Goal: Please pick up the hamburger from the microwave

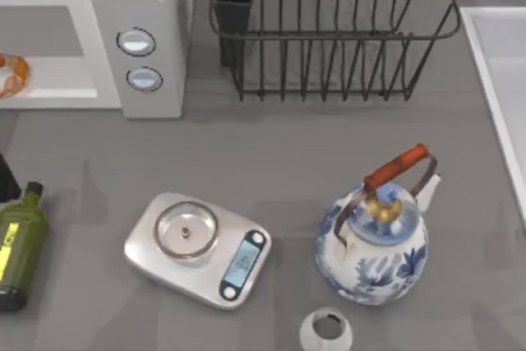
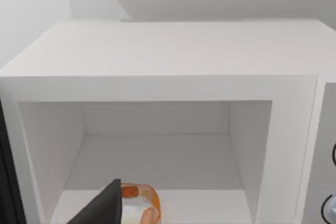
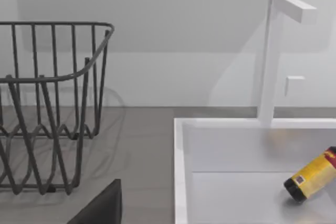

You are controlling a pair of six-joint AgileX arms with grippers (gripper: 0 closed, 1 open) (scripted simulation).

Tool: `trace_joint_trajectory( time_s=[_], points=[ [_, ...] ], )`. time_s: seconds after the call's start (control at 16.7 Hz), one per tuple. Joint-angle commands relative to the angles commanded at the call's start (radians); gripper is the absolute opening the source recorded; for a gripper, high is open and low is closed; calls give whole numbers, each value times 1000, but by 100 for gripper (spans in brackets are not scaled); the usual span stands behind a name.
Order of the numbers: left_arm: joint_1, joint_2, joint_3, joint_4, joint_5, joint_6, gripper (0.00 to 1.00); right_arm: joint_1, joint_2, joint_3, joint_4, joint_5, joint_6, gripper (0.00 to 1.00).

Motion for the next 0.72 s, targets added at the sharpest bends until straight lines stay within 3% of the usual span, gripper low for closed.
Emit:
trace_joint_trajectory(
  time_s=[0.72],
  points=[
    [122, 1352, 488, 635, 128, 50, 100, 0, 0, 0, 0, 0, 0, 100]
  ],
)
